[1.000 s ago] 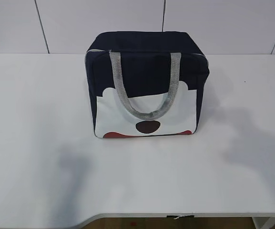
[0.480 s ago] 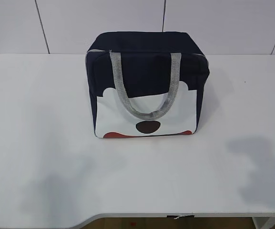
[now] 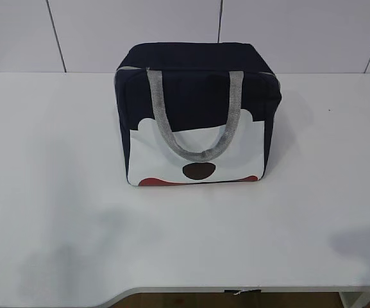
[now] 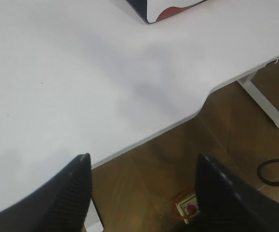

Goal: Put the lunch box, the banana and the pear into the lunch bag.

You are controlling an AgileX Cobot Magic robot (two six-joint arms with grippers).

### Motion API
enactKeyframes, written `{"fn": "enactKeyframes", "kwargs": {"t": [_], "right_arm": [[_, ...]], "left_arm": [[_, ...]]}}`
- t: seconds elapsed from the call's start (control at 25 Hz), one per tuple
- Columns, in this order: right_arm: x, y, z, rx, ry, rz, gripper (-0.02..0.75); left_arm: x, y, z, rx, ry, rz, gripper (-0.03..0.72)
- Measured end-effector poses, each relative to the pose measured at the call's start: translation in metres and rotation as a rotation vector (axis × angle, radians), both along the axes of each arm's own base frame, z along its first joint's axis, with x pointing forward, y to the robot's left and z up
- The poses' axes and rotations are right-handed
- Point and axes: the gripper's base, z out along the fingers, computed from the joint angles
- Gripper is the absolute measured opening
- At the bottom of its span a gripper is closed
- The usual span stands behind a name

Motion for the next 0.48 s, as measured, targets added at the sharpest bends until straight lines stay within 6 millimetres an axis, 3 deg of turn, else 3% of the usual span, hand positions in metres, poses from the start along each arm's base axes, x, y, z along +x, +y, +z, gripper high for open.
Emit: {"fn": "enactKeyframes", "kwargs": {"t": [0.16,0.48], "right_arm": [[-0.018,0.0,-0.002,0.001,-0.116,-0.008,0.396],[-0.021,0.0,-0.003,-0.001,-0.126,-0.016,0.396]], "left_arm": [[-0.004,0.001,0.0,-0.009,-0.024,0.0,0.498],[-0.024,0.009,-0.001,-0.04,-0.135,0.002,0.497]]}}
